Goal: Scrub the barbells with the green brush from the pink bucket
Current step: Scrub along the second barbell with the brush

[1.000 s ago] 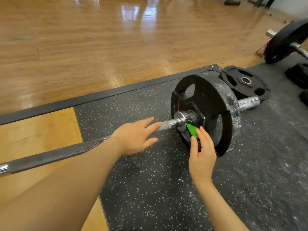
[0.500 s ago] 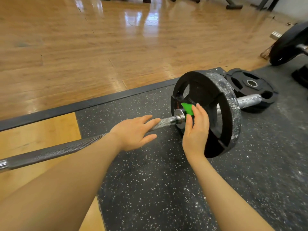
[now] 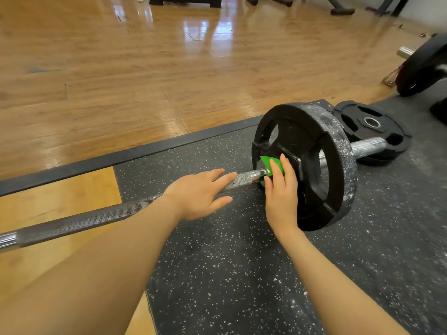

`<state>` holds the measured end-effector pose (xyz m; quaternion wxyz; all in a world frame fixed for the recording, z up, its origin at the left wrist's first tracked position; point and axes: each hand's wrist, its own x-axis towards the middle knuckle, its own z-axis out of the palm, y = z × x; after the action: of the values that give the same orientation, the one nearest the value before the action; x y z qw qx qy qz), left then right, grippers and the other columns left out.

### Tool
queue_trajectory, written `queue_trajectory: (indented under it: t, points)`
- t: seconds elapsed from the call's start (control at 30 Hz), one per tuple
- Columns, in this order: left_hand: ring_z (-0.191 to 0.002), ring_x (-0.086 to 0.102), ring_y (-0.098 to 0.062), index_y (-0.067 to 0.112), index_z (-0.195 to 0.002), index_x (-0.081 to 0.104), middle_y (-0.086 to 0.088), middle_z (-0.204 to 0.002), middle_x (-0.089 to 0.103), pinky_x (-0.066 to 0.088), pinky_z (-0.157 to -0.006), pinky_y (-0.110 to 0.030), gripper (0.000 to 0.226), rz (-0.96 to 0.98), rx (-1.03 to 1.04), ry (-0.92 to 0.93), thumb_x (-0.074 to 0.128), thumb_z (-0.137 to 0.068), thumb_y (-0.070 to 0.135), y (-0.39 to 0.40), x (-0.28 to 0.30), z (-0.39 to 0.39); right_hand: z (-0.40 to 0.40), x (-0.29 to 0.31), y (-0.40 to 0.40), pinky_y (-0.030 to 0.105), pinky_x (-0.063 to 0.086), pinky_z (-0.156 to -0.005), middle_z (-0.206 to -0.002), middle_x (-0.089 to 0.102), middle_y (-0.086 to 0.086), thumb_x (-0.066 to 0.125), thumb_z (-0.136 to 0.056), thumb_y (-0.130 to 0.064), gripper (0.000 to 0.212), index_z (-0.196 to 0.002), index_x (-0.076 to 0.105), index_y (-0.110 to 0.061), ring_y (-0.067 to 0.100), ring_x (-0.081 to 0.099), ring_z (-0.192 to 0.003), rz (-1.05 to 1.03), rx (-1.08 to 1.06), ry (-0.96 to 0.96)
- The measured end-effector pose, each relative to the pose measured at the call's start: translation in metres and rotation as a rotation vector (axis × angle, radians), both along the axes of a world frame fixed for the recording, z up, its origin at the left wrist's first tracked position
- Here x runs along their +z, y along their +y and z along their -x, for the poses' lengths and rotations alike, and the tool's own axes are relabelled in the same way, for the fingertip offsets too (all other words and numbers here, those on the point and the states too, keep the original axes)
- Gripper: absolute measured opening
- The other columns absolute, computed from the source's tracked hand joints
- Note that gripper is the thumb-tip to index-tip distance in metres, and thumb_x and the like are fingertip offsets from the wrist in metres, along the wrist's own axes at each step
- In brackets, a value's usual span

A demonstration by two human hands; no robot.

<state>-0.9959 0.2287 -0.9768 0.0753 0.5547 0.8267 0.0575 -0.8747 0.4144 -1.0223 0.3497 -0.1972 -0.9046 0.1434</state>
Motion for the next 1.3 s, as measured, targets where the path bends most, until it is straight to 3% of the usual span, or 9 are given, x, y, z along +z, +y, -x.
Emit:
queue_trajectory:
  t: [0.07, 0.17, 0.5, 0.73, 1.0, 1.13, 1.3]
  points:
    - [-0.138, 0.032, -0.019, 0.036, -0.151, 0.001, 0.003, -0.159, 0.015, 0.043, -0.101, -0.039, 0.063, -0.001, 0.0, 0.002, 0.018, -0.096, 0.061, 0.0, -0.001, 0.0, 0.008, 0.01, 0.008, 0.046, 0.033, -0.112, -0.143, 0.043, 0.022, 0.043, -0.099, -0.019, 0.04, -0.132, 0.053, 0.002, 0.035, 0.038, -0.135, -0.045, 0.066, -0.032]
    - [-0.139, 0.031, -0.018, 0.037, -0.151, 0.001, 0.004, -0.159, 0.015, 0.042, -0.102, -0.038, 0.063, 0.001, 0.003, -0.002, 0.018, -0.096, 0.061, 0.0, -0.001, 0.0, 0.018, 0.021, 0.018, 0.048, 0.034, -0.111, -0.14, 0.047, 0.02, 0.052, -0.097, -0.014, 0.036, -0.131, 0.055, -0.001, 0.036, 0.038, -0.135, -0.064, 0.115, -0.072]
    - [-0.139, 0.031, -0.019, 0.037, -0.151, 0.002, 0.005, -0.159, 0.014, 0.043, -0.102, -0.039, 0.062, 0.008, 0.0, -0.002, 0.018, -0.096, 0.061, 0.001, -0.001, 0.0, -0.015, -0.006, -0.007, 0.05, 0.036, -0.11, -0.149, 0.035, 0.021, 0.056, -0.095, -0.003, 0.042, -0.136, 0.049, 0.003, 0.033, 0.031, -0.141, -0.015, 0.029, -0.025]
    - [-0.143, 0.024, -0.022, 0.033, -0.152, 0.013, -0.004, -0.16, 0.014, 0.037, -0.105, -0.04, 0.056, 0.048, 0.072, 0.021, 0.016, -0.1, 0.053, 0.003, 0.016, -0.002, -0.053, 0.032, -0.029, 0.042, 0.033, -0.113, -0.149, 0.038, 0.015, 0.042, -0.099, -0.02, 0.041, -0.135, 0.052, -0.003, 0.027, 0.034, -0.139, 0.106, 0.0, -0.139]
    - [-0.144, 0.019, -0.029, 0.02, -0.149, 0.025, -0.013, -0.158, 0.017, 0.027, -0.11, -0.043, 0.049, 0.036, 0.25, -0.058, 0.024, -0.104, 0.039, 0.01, 0.129, -0.029, -0.102, 0.142, -0.079, 0.042, 0.035, -0.111, -0.147, 0.041, 0.013, 0.049, -0.096, -0.014, 0.039, -0.133, 0.054, -0.005, 0.027, 0.038, -0.136, 0.272, -0.083, -0.286]
    - [-0.144, 0.019, -0.03, 0.019, -0.148, 0.027, -0.013, -0.158, 0.017, 0.025, -0.111, -0.042, 0.049, 0.088, 0.226, -0.088, 0.024, -0.104, 0.04, -0.004, 0.199, -0.044, -0.11, 0.219, -0.102, 0.037, 0.032, -0.112, -0.148, 0.04, 0.011, 0.041, -0.096, -0.023, 0.043, -0.134, 0.053, -0.007, 0.025, 0.037, -0.137, 0.364, -0.095, -0.335]
    - [-0.144, 0.021, -0.026, 0.022, -0.148, 0.029, -0.009, -0.158, 0.019, 0.024, -0.112, -0.039, 0.049, 0.111, 0.218, -0.147, 0.023, -0.103, 0.041, -0.026, 0.307, -0.061, -0.122, 0.335, -0.119, 0.036, 0.032, -0.112, -0.148, 0.039, 0.006, 0.045, -0.096, -0.02, 0.04, -0.134, 0.054, -0.01, 0.022, 0.037, -0.136, 0.432, -0.147, -0.39]
